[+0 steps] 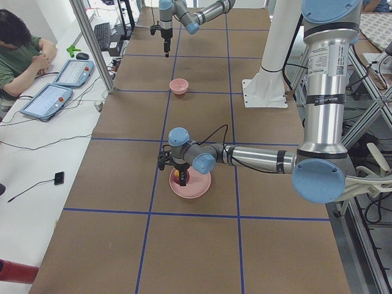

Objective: Move apple from plate to bowl
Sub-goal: 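Lower the left gripper onto the red apple on the pink plate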

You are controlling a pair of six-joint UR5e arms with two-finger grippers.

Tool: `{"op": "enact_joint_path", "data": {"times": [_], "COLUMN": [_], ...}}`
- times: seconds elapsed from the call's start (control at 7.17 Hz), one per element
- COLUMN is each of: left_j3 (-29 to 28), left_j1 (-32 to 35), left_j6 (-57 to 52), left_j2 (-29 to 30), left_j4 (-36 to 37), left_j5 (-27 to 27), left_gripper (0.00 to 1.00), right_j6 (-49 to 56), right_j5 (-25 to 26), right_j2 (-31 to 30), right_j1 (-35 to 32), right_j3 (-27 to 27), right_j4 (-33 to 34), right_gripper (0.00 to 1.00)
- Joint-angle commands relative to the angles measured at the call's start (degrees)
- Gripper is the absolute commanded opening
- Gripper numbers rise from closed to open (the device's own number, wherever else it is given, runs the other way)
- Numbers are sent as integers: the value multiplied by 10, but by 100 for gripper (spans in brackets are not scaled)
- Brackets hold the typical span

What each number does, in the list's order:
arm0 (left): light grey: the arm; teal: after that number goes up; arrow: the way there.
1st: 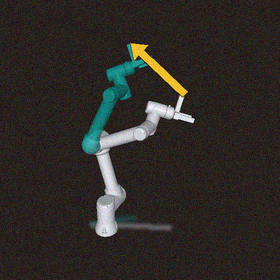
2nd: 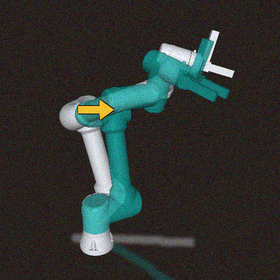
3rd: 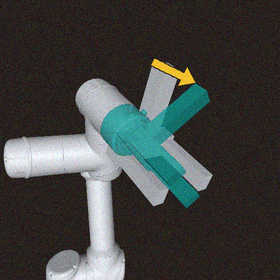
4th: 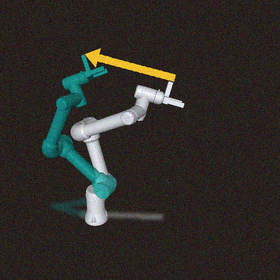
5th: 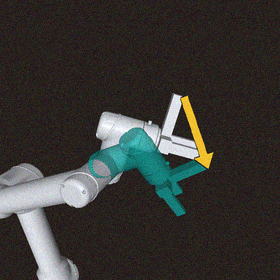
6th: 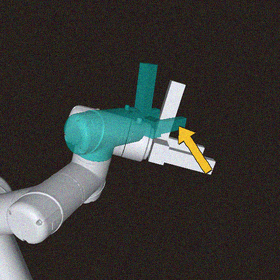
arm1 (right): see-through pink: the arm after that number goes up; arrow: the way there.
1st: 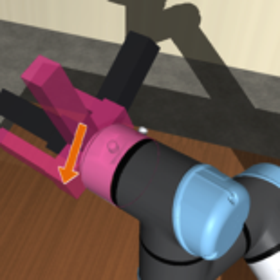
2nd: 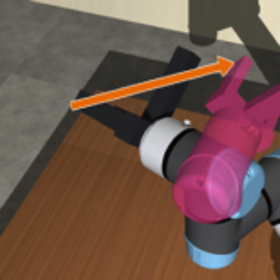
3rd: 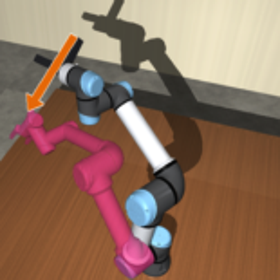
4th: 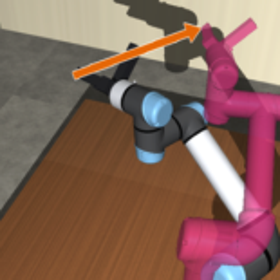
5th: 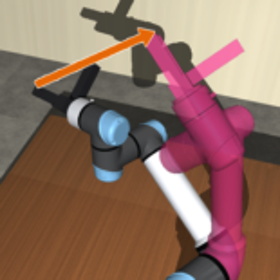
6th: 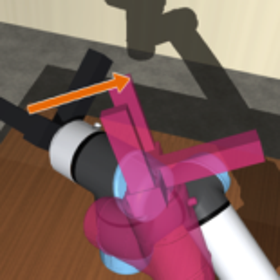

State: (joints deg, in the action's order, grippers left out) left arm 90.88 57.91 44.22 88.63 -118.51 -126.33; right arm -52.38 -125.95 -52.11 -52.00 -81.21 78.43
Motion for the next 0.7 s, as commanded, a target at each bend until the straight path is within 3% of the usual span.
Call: {"op": "enact_joint_path", "data": {"times": [0.0, 0.56], "left_j3": [5, 92], "left_j1": [2, 36], "left_j6": [-1, -4], "left_j2": [-4, -19], "left_j4": [0, 36], "left_j5": [2, -20], "left_gripper": [0, 0], "right_j6": [-1, -1], "right_j5": [0, -2], "right_j2": [2, 0], "right_j1": [1, 0], "right_j3": [-1, -1], "right_j4": [0, -2], "right_gripper": [100, 100]}}
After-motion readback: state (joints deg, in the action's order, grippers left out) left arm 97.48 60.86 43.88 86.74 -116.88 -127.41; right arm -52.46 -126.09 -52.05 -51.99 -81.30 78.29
